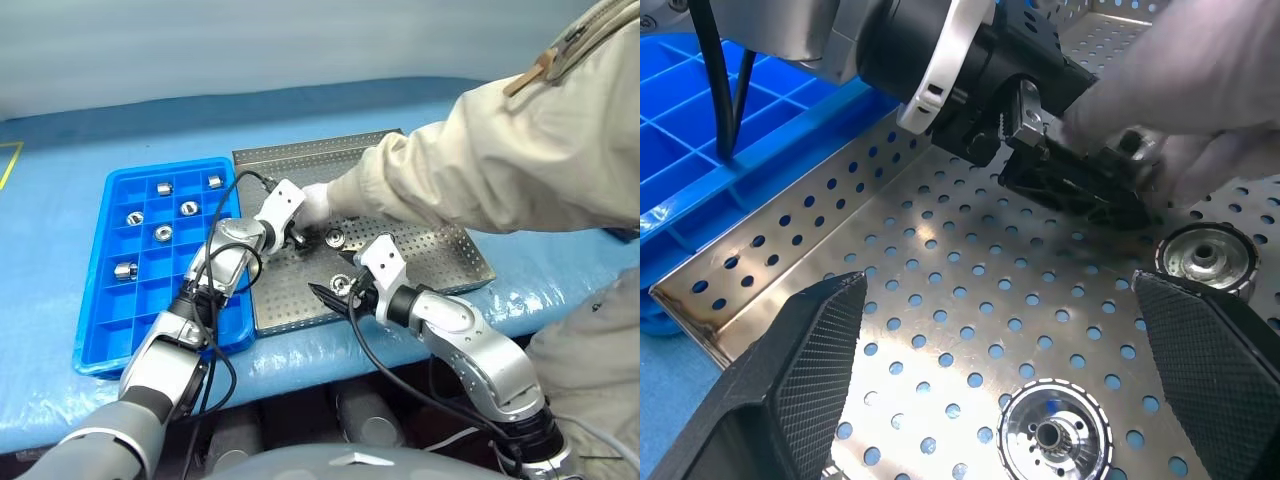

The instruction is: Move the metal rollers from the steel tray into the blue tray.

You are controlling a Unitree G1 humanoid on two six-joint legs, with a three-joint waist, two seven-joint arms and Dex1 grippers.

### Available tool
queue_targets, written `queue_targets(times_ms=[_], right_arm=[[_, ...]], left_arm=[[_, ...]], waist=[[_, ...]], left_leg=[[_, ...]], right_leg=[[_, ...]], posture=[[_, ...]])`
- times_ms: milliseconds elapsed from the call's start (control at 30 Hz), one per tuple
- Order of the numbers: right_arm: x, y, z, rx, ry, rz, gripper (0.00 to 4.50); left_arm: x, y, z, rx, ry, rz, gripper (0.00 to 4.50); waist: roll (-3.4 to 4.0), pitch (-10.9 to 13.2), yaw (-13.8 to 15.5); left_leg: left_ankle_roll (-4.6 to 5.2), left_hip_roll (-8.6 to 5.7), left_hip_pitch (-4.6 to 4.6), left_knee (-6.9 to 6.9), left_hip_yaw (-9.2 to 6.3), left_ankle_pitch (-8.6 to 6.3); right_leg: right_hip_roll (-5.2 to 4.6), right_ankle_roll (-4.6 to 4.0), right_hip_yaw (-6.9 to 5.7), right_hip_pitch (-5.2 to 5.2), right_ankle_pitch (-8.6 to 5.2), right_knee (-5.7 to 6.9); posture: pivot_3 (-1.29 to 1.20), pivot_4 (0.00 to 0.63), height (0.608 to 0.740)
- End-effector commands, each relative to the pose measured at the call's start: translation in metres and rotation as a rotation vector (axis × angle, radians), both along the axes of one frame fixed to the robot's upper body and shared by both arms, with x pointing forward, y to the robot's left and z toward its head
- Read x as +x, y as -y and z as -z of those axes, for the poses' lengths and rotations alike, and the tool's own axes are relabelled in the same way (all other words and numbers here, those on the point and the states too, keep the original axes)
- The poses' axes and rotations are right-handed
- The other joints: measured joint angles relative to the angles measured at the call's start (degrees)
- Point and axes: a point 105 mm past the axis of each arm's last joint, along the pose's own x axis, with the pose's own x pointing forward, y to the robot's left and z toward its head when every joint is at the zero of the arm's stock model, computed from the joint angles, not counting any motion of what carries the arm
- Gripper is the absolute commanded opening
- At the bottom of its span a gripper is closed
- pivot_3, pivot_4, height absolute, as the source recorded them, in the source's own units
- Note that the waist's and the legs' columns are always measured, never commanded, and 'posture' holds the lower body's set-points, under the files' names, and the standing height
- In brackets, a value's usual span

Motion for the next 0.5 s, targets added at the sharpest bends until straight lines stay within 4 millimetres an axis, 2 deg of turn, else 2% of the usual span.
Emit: queue_targets(times_ms=[33, 500], right_arm=[[0.0003, -0.0029, -0.0128, 0.022, 0.047, -0.017, 4.50], [0.0006, -0.0039, -0.0135, 0.023, 0.047, -0.020, 4.50]], left_arm=[[0.0028, 0.0007, -0.0153, -0.011, 0.055, 0.007, 4.45], [0.0032, 0.0000, -0.0207, -0.018, 0.070, 0.008, 4.45]], waist=[[0.00, 0.0, 0.0], [0.00, 0.0, 0.0]], left_leg=[[0.00, 0.00, 0.00, 0.00, 0.00, 0.00], [0.00, 0.00, 0.00, 0.00, 0.00, 0.00]], right_leg=[[0.00, 0.00, 0.00, 0.00, 0.00, 0.00], [0.00, 0.00, 0.00, 0.00, 0.00, 0.00]], posture=[[-0.18, 0.150, 0.740], [-0.18, 0.150, 0.740]])
